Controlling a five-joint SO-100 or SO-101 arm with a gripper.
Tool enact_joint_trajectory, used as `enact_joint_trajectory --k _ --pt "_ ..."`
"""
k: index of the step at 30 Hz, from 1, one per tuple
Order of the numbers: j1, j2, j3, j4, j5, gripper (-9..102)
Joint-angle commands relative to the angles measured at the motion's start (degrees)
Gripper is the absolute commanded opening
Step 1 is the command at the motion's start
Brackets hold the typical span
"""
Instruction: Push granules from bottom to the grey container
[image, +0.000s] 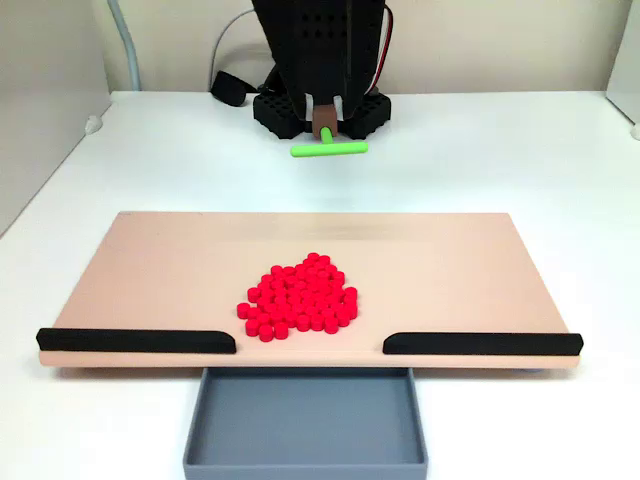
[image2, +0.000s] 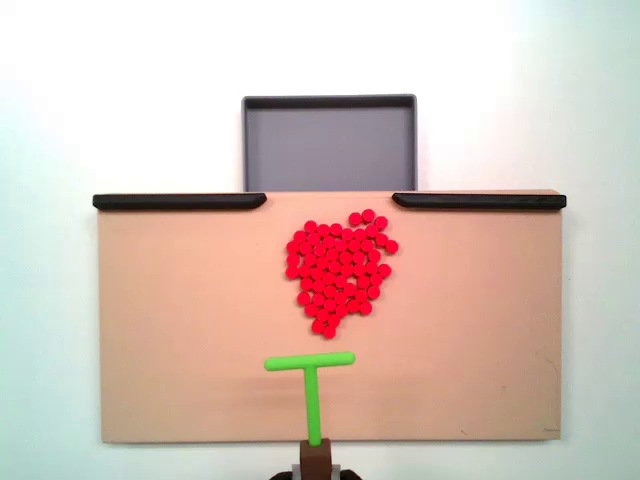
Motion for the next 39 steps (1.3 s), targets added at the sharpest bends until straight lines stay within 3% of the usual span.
enact_joint_trajectory --k 1,39 --pt "0.4 -0.1 -2.4 0.1 0.2 0" --pt "-0.6 -1.4 -2.4 0.1 0.2 0"
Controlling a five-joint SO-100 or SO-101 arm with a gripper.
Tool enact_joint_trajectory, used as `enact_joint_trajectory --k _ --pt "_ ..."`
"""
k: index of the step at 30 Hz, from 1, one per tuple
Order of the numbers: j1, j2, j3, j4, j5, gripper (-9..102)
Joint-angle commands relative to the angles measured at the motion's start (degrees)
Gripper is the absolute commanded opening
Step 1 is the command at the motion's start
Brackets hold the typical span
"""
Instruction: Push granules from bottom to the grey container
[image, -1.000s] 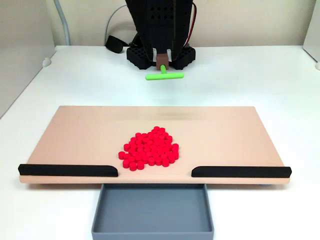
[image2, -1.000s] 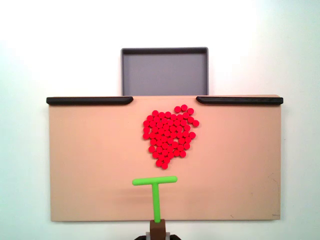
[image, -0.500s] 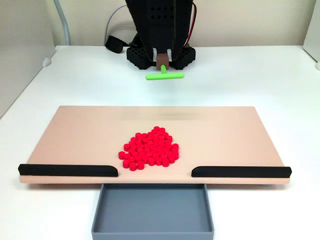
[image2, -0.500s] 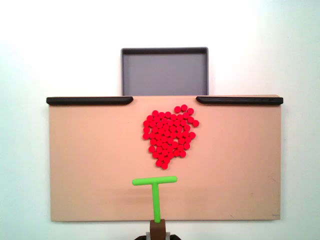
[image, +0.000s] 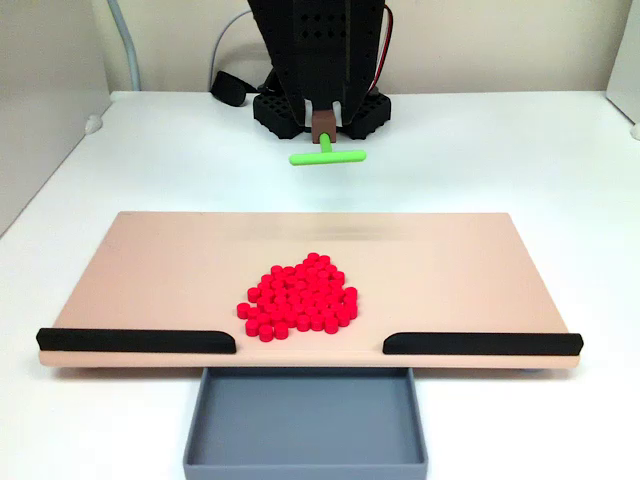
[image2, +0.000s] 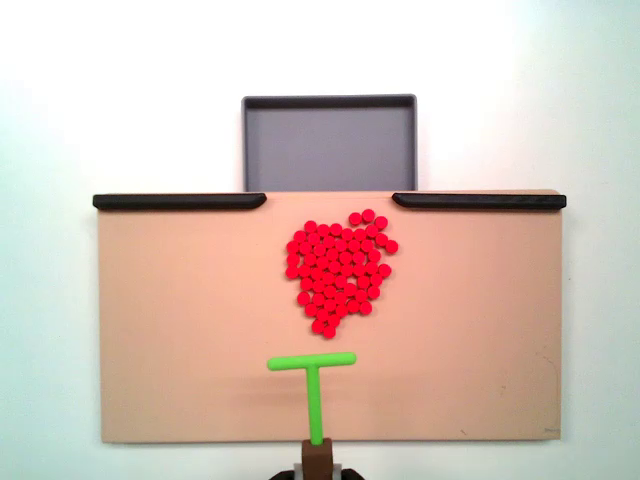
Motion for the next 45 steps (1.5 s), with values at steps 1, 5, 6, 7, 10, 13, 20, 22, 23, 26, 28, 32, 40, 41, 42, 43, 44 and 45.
enact_joint_trajectory --k 1,5,6,7,10,13,20,22,23,26,28,32,40,41,42,43,44,45 --pt "-0.9 -0.1 -2.4 0.1 0.2 0" --pt "-1.1 -0.1 -2.4 0.1 0.2 0" --pt "-1.1 -0.1 -2.4 0.1 0.2 0" --pt "-1.1 -0.2 -2.4 0.1 0.2 0" --pt "-1.1 -0.3 -2.4 0.1 0.3 0" --pt "-1.1 -0.4 -2.4 0.1 0.3 0" --pt "-0.9 -0.9 -2.3 -0.1 1.6 0" --pt "-0.6 -0.9 -2.4 -0.5 1.8 0" --pt "-0.5 -0.9 -2.4 -0.5 1.8 0" --pt "0.1 -0.8 -2.4 -0.6 3.0 0" --pt "0.1 -0.8 -2.4 -0.6 3.2 0" --pt "0.1 -1.0 -2.4 -0.6 3.2 0" --pt "1.1 -3.3 -1.5 -0.6 1.1 0" --pt "1.1 -3.8 -1.5 -0.6 1.1 0" --pt "1.2 -4.2 -1.5 -0.6 1.1 0" --pt "1.2 -4.7 -1.5 -0.6 1.1 0" --pt "1.2 -5.0 -1.5 -0.6 1.1 0" --pt "1.2 -5.4 -1.5 -0.6 1.1 0"
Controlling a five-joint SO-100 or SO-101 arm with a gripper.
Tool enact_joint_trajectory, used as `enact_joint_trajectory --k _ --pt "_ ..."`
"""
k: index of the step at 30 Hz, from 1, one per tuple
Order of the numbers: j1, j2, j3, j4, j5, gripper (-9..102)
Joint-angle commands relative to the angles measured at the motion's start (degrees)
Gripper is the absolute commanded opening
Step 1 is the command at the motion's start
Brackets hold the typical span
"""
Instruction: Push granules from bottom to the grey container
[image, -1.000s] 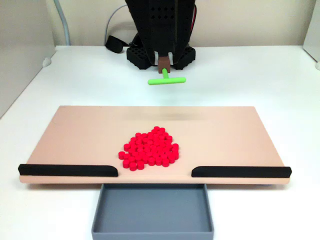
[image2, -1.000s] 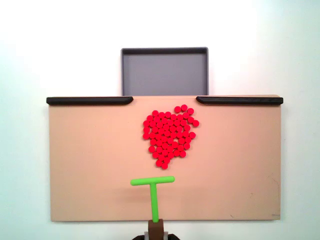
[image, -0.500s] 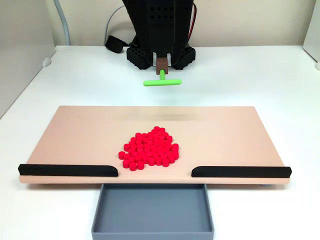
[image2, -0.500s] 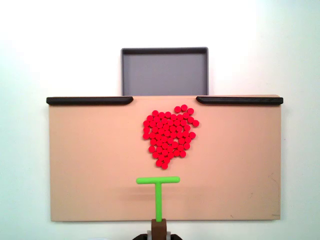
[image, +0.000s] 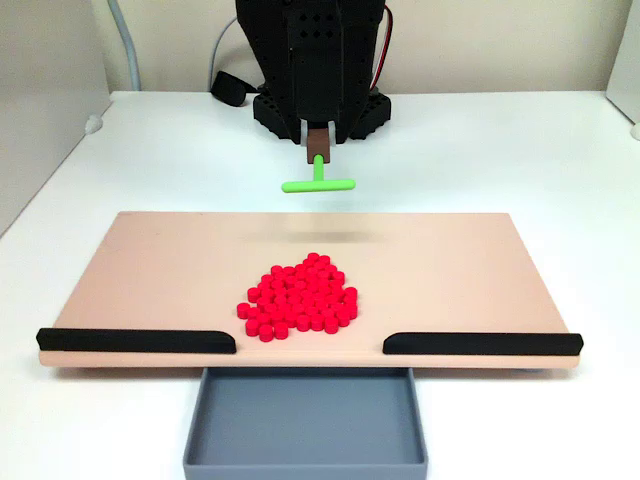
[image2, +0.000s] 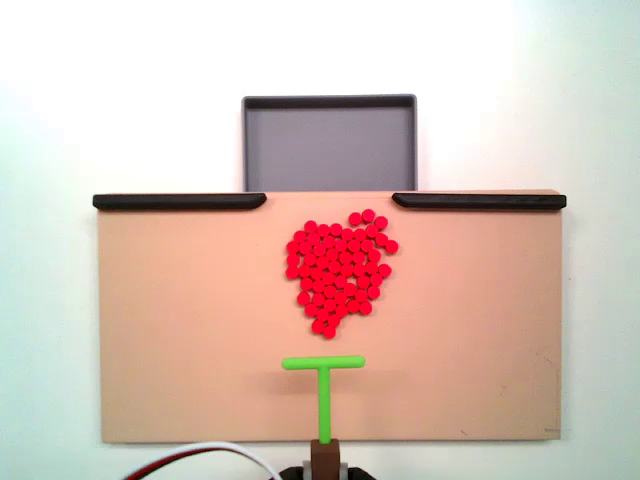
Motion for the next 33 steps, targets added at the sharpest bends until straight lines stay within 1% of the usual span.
enact_joint_trajectory --k 1,12,16,20,23,33 --pt "0.4 -0.2 -1.5 -0.4 -0.4 0" --pt "0.0 0.1 -1.1 -0.6 -0.8 0" --pt "-0.7 2.7 1.8 -4.3 -0.8 0" --pt "-0.7 4.0 2.9 -4.5 -1.5 0" --pt "-0.7 5.7 5.7 -6.9 -1.5 0" --pt "0.2 5.7 9.6 -8.1 -2.7 0"
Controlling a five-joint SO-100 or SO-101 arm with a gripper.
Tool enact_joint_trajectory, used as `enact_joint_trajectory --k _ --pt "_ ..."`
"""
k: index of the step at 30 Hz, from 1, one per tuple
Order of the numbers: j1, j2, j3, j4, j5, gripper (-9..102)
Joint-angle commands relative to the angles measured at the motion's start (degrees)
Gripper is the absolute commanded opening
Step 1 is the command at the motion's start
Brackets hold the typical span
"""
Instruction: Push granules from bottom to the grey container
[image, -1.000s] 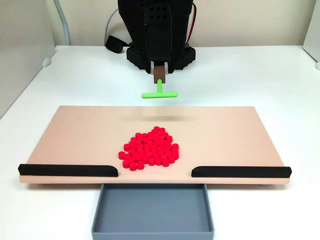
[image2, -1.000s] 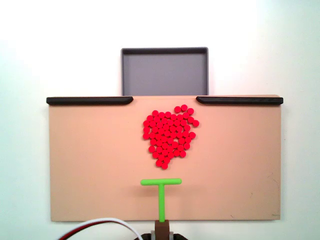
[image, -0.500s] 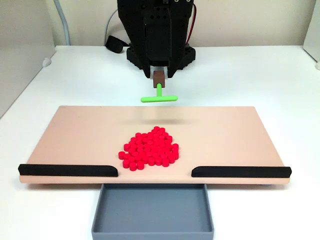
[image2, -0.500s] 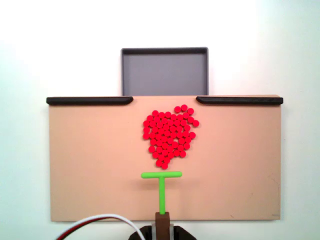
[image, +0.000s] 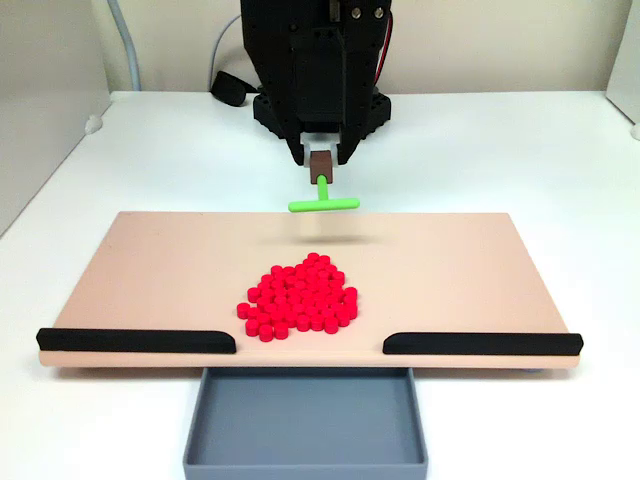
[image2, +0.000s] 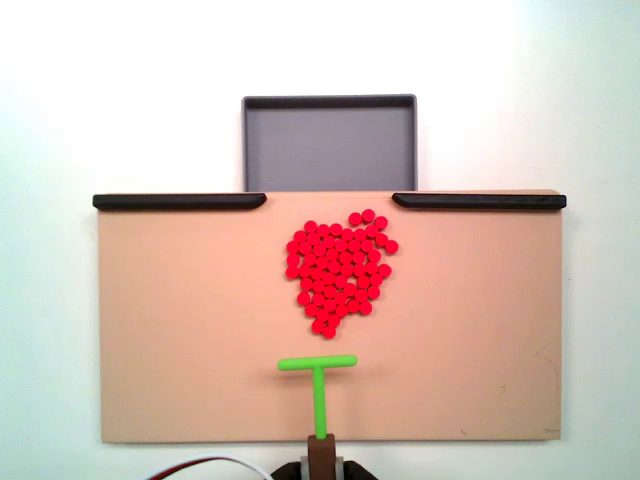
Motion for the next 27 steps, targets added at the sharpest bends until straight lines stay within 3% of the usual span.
enact_joint_trajectory --k 1,27 --pt "0.6 1.8 0.1 -0.4 -0.8 0" --pt "1.4 3.6 1.4 -1.9 0.5 0"
